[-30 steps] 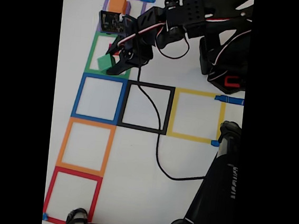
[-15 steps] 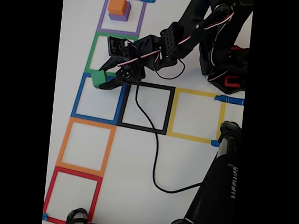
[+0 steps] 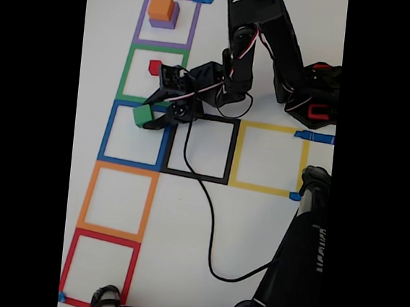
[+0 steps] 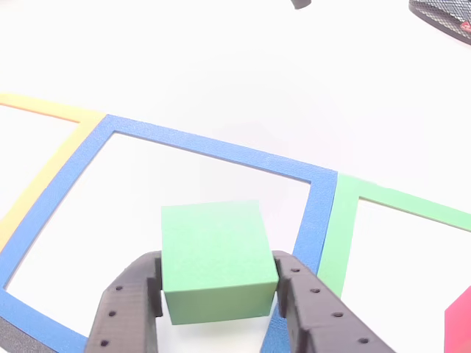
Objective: Tower of hanoi
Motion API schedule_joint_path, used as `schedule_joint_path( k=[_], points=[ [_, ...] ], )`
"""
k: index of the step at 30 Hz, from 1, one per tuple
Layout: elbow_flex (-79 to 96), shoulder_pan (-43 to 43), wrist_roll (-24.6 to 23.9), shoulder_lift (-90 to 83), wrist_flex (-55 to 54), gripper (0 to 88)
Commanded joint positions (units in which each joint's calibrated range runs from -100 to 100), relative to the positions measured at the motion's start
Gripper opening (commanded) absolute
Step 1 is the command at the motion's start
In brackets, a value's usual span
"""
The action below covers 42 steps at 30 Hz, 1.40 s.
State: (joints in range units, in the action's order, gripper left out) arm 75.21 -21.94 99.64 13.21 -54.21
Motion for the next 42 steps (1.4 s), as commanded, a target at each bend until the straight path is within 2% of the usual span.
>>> schedule_joint_path(
  k=[1,26,33,42],
  points=[
    [-1.39,-0.11,0.36,0.55,-2.06,5.9],
    [-4.48,-3.66,0.36,6.77,-4.01,11.5],
    [-4.66,-3.18,0.36,7.82,-5.63,26.5],
    [-4.21,-1.55,0.36,4.11,-6.19,30.1]
  ],
)
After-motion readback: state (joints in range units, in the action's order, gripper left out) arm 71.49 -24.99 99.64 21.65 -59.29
